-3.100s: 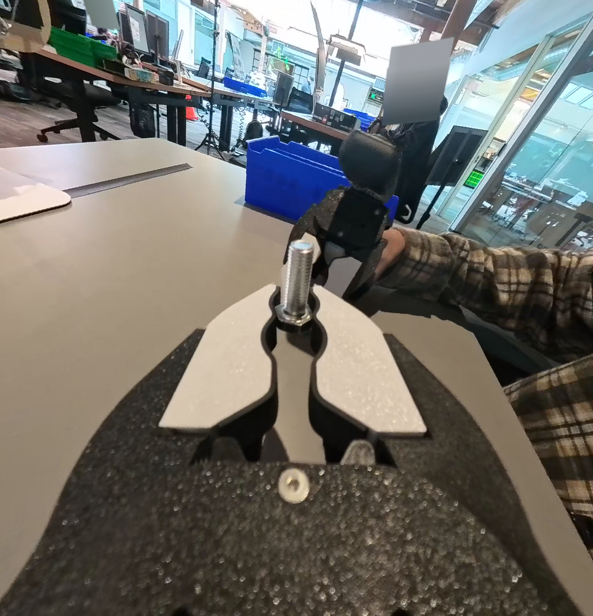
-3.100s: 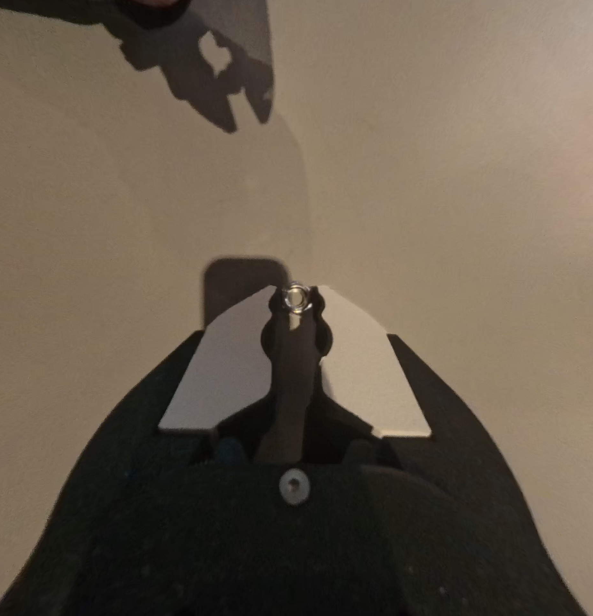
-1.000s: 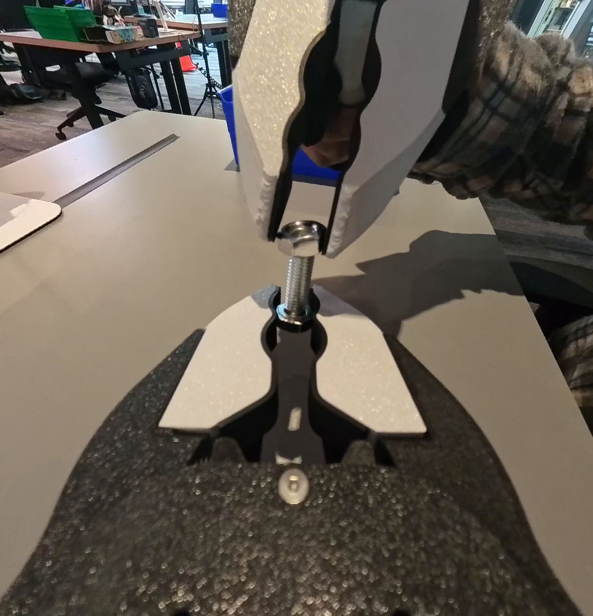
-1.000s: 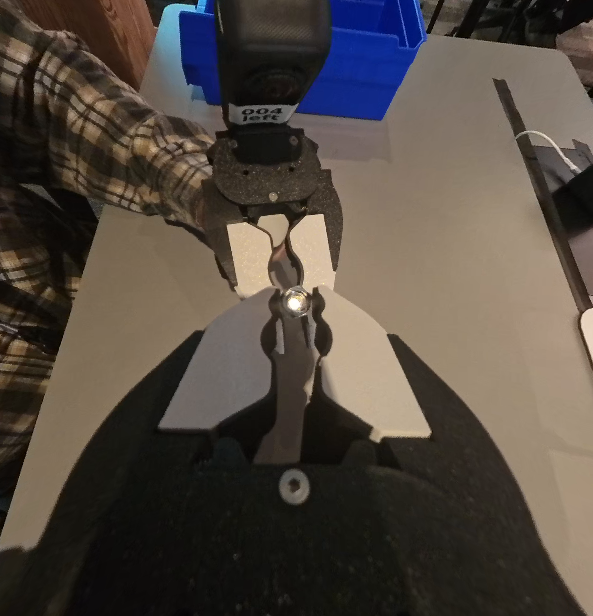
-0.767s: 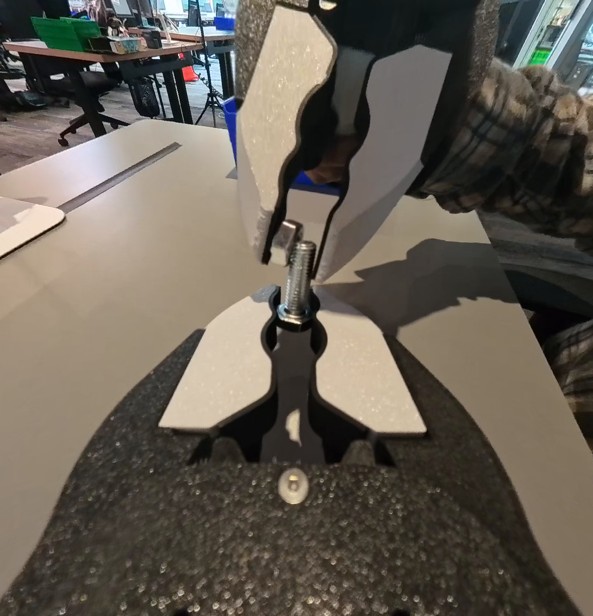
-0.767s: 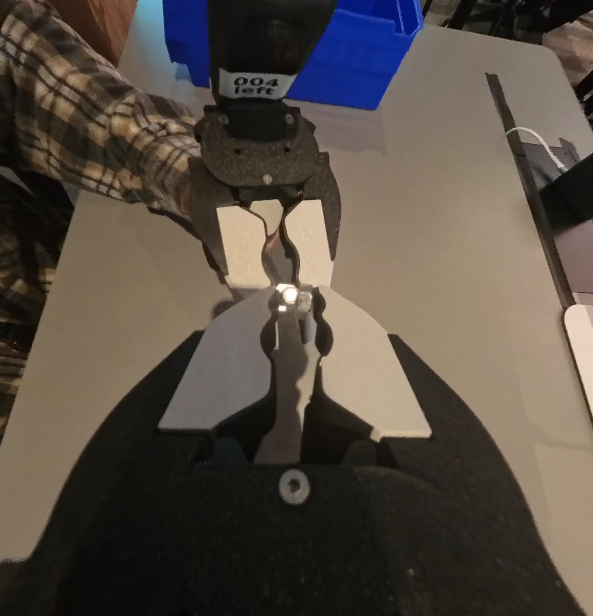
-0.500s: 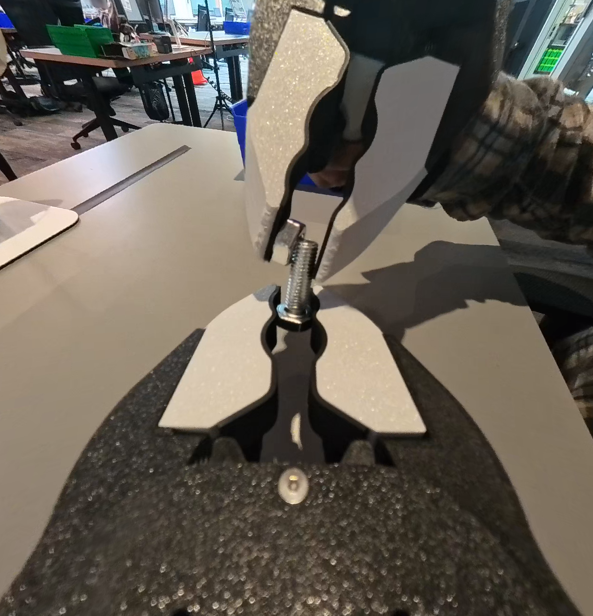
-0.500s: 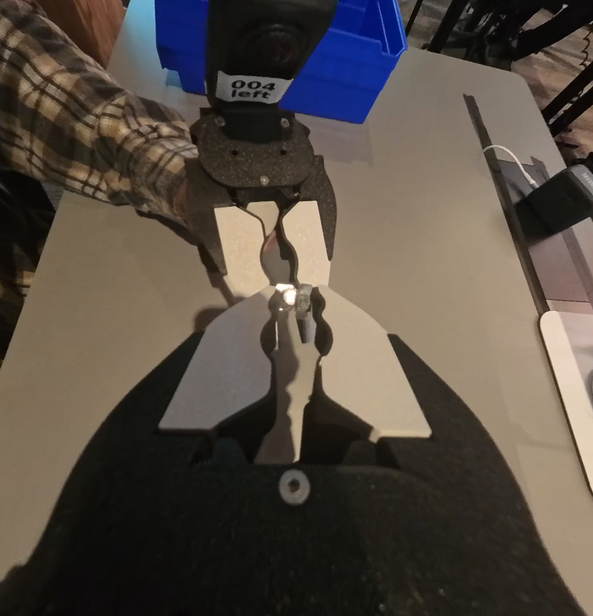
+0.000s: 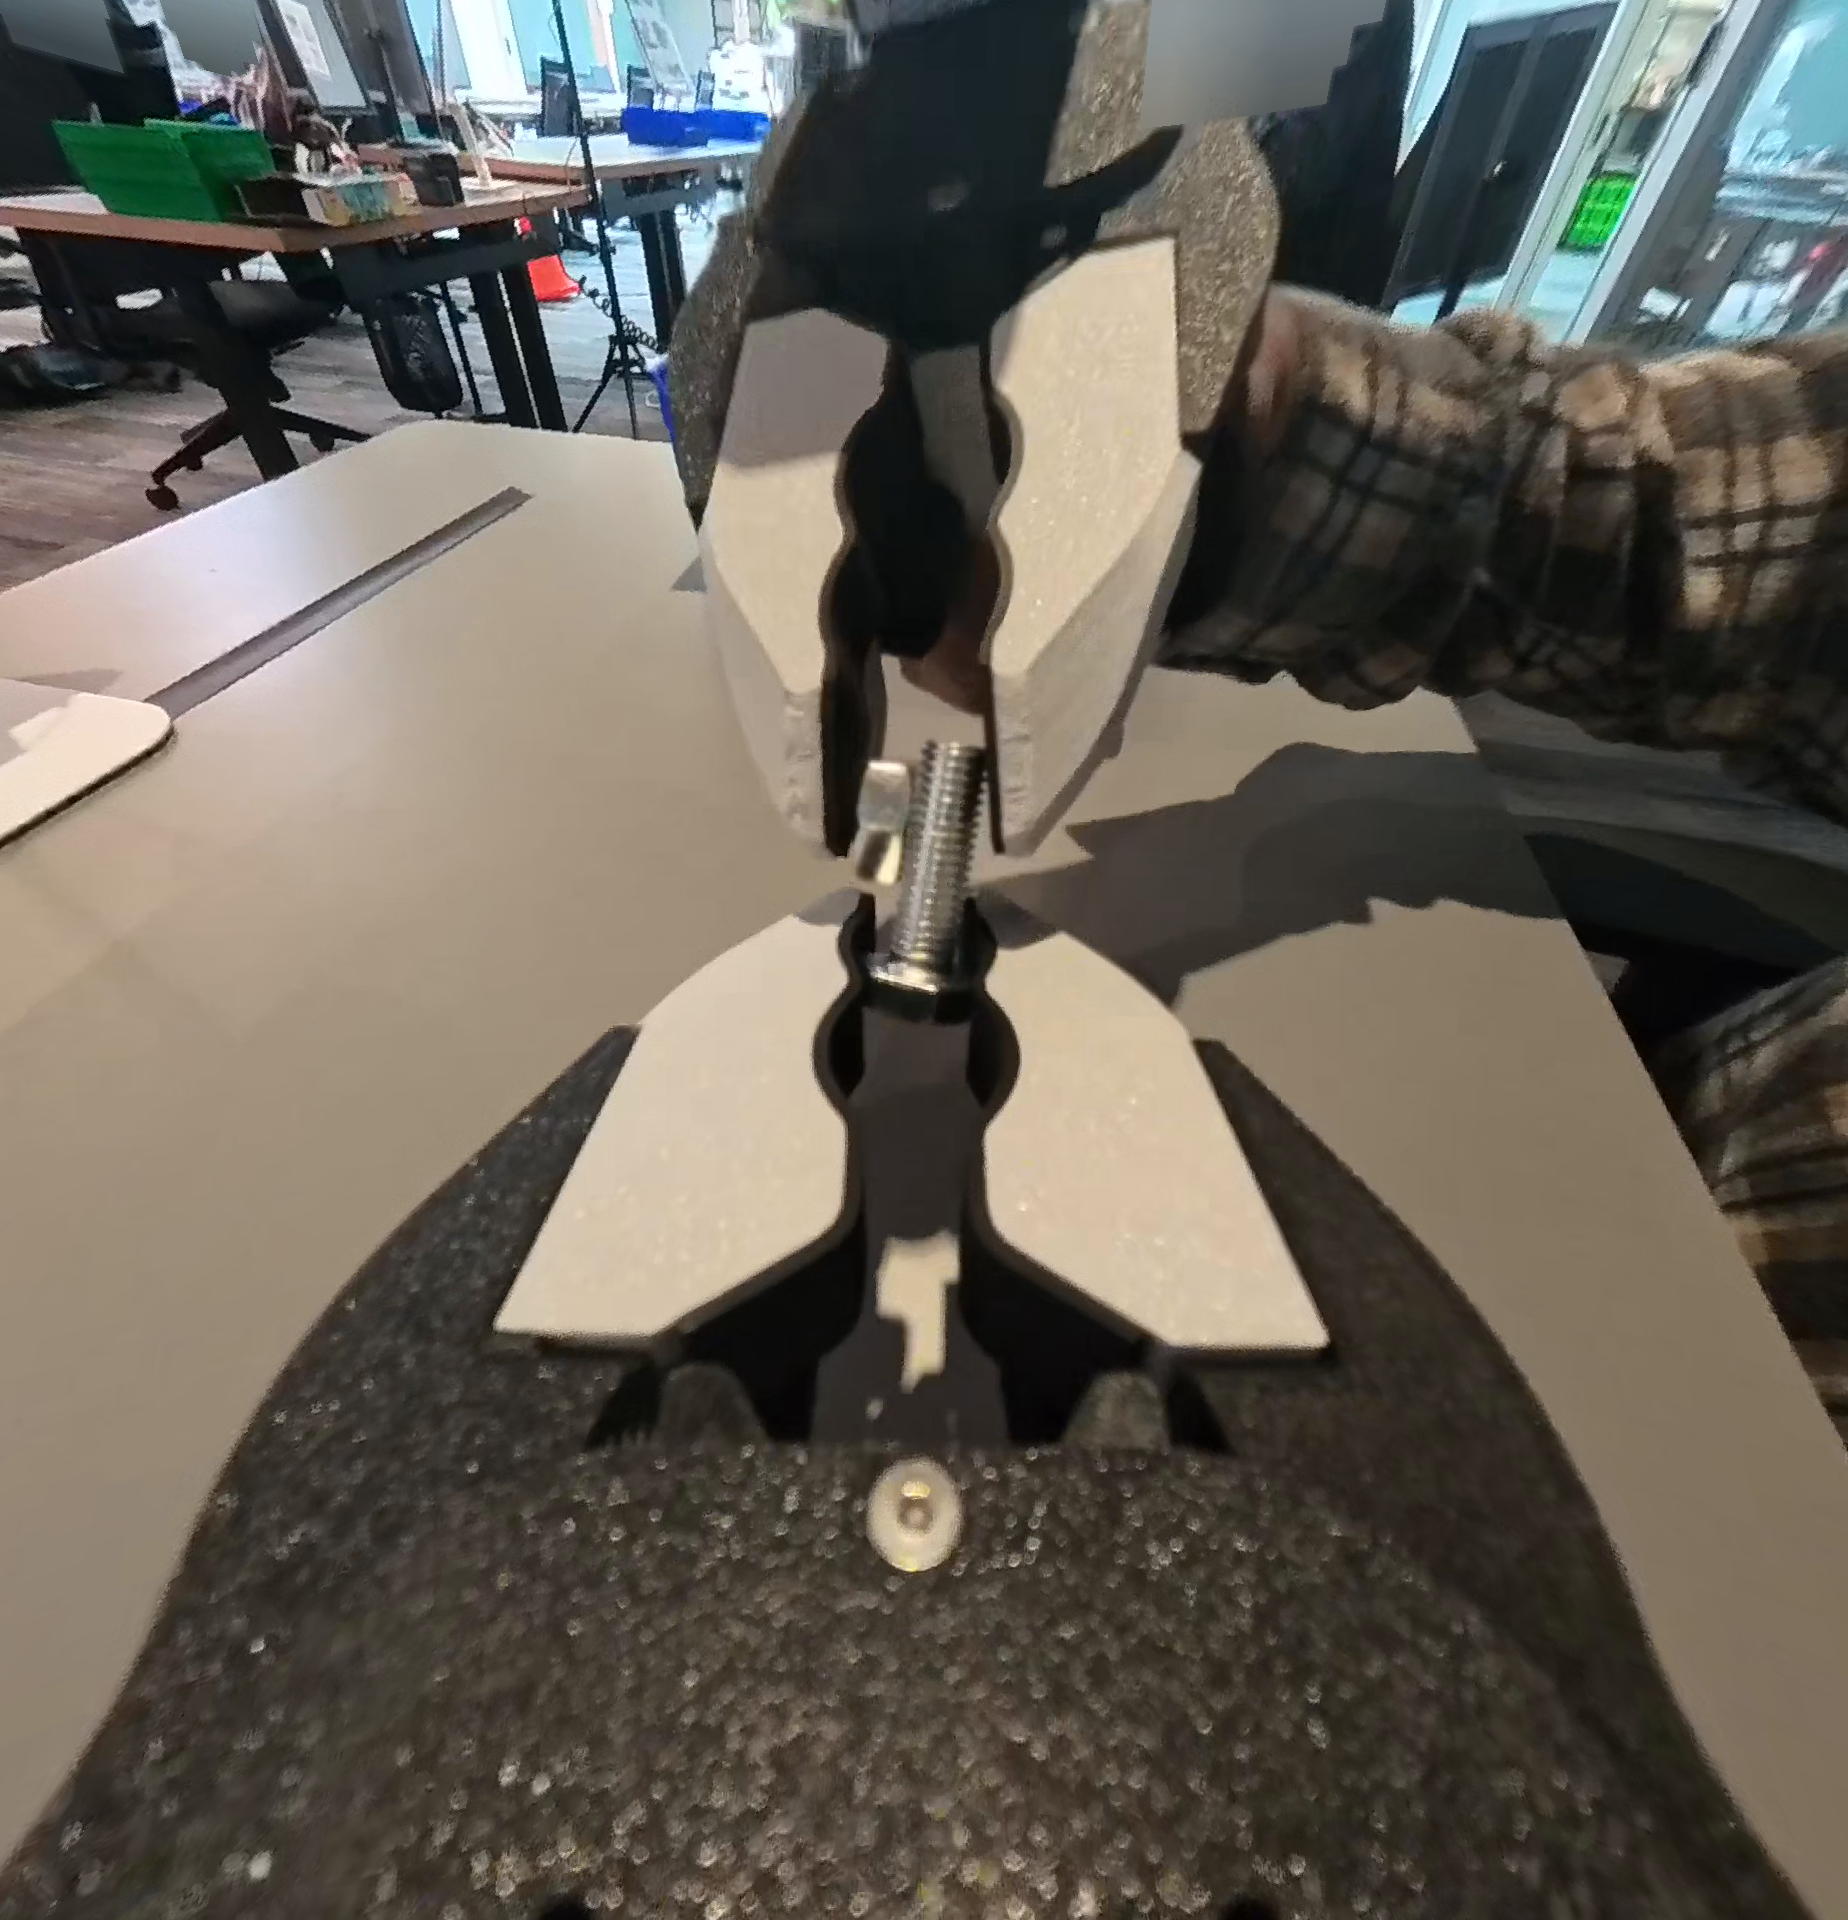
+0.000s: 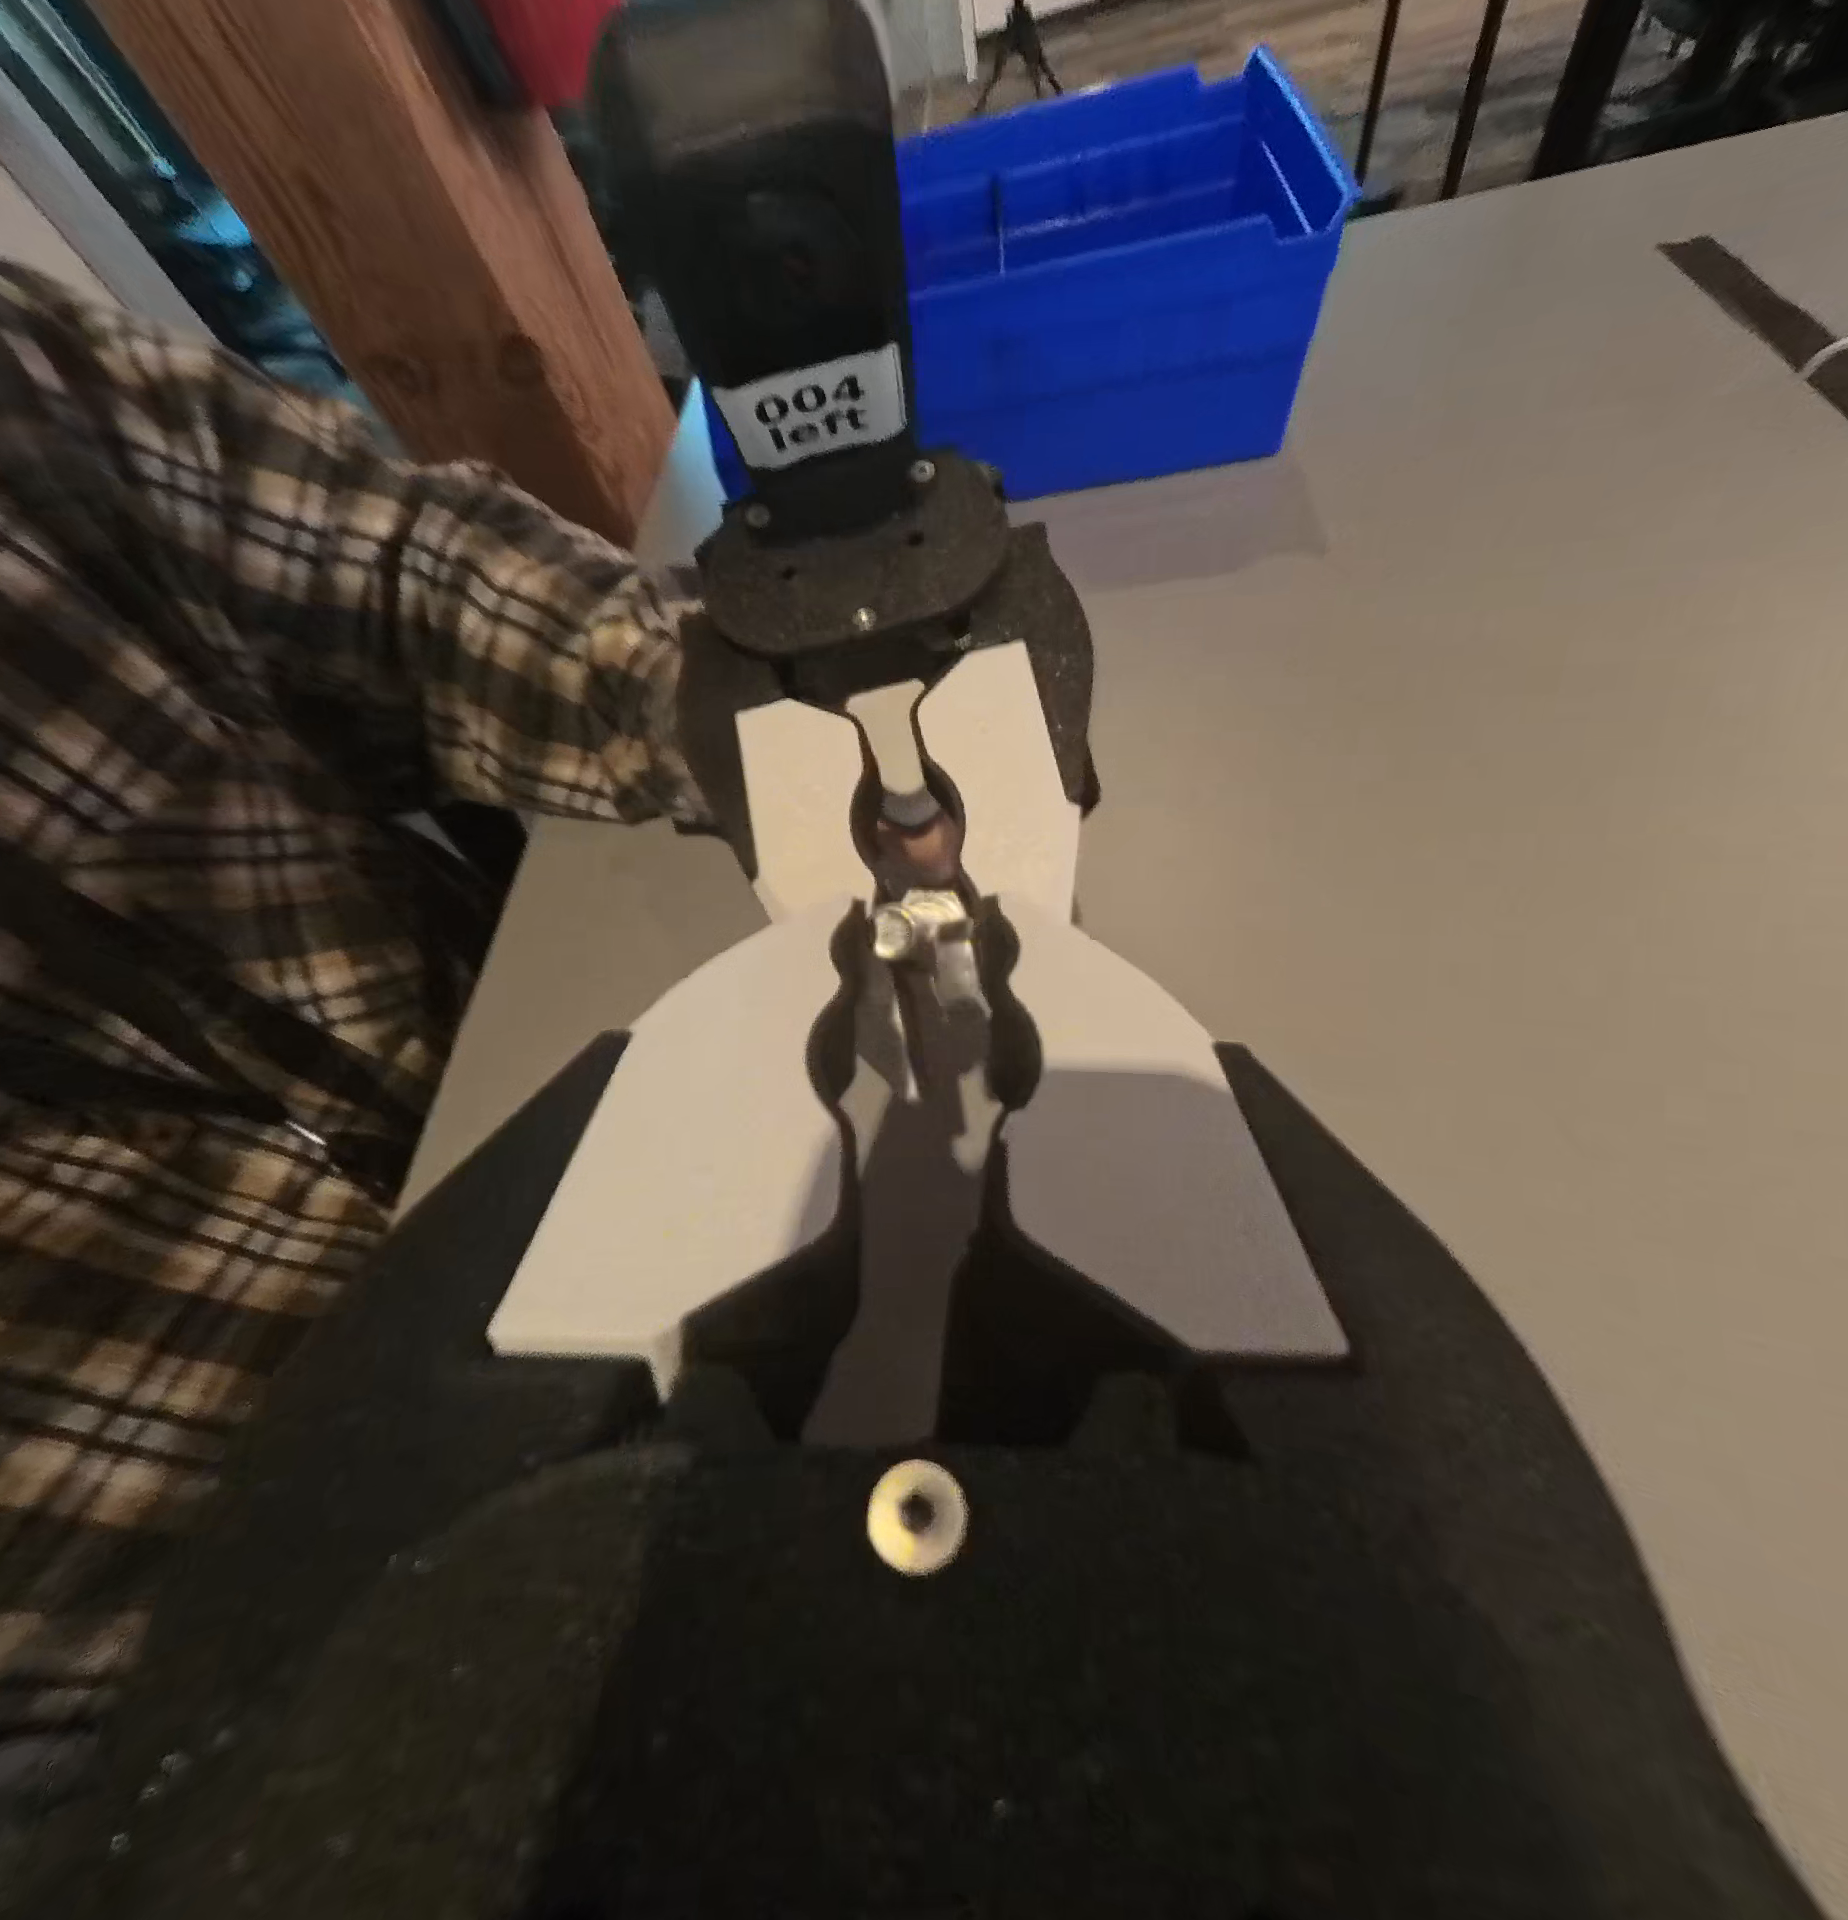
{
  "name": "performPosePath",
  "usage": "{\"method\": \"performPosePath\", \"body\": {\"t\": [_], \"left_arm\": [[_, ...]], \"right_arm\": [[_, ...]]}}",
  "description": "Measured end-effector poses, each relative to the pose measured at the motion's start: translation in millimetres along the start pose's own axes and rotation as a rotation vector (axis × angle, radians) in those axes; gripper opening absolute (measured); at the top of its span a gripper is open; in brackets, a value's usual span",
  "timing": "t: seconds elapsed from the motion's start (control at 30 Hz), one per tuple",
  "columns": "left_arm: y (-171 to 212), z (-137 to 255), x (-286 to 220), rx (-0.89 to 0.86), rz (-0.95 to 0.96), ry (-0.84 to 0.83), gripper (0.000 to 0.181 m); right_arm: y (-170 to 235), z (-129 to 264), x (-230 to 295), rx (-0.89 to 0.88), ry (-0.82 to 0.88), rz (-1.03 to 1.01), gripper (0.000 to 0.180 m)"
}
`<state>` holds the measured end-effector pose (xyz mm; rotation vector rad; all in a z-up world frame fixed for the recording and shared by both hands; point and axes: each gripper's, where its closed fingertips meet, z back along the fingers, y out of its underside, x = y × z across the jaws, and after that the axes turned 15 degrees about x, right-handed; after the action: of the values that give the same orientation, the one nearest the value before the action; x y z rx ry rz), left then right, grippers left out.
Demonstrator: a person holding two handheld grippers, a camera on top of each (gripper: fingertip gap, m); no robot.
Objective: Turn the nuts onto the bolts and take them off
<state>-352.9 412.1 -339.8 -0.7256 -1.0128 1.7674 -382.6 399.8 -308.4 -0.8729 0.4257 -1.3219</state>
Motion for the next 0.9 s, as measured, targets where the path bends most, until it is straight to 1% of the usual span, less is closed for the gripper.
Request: {"method": "performPosePath", "body": {"t": [0.07,0.17,0.33,0.37,0.43,0.53,0.63,0.73,0.8,0.9], "left_arm": [[-4,2,-1,-0.031,0.019,0.022,0.015],[-6,4,-2,-0.054,0.042,0.050,0.015],[-5,5,2,-0.049,0.049,0.044,0.015],[-3,5,3,-0.040,0.052,0.042,0.015],[3,2,8,-0.013,0.059,0.030,0.014],[8,2,17,-0.001,0.091,0.016,0.014],[7,8,24,-0.021,0.113,0.001,0.015],[4,13,27,-0.052,0.137,0.007,0.014],[2,16,29,-0.065,0.142,0.004,0.014],[2,18,32,-0.075,0.153,0.006,0.015]], "right_arm": [[-6,1,5,-0.044,-0.053,-0.014,0.011],[-11,0,5,-0.075,-0.079,-0.043,0.011],[-9,1,1,-0.100,-0.094,-0.064,0.011],[-8,1,-1,-0.107,-0.090,-0.072,0.011],[-6,4,-6,-0.139,-0.081,-0.086,0.019],[0,13,-21,-0.212,-0.005,-0.102,0.027],[12,27,-39,-0.317,0.051,-0.120,0.028],[25,36,-53,-0.432,0.034,-0.156,0.027],[31,33,-58,-0.458,0.051,-0.146,0.027],[29,35,-61,-0.506,0.100,-0.118,0.031]]}}
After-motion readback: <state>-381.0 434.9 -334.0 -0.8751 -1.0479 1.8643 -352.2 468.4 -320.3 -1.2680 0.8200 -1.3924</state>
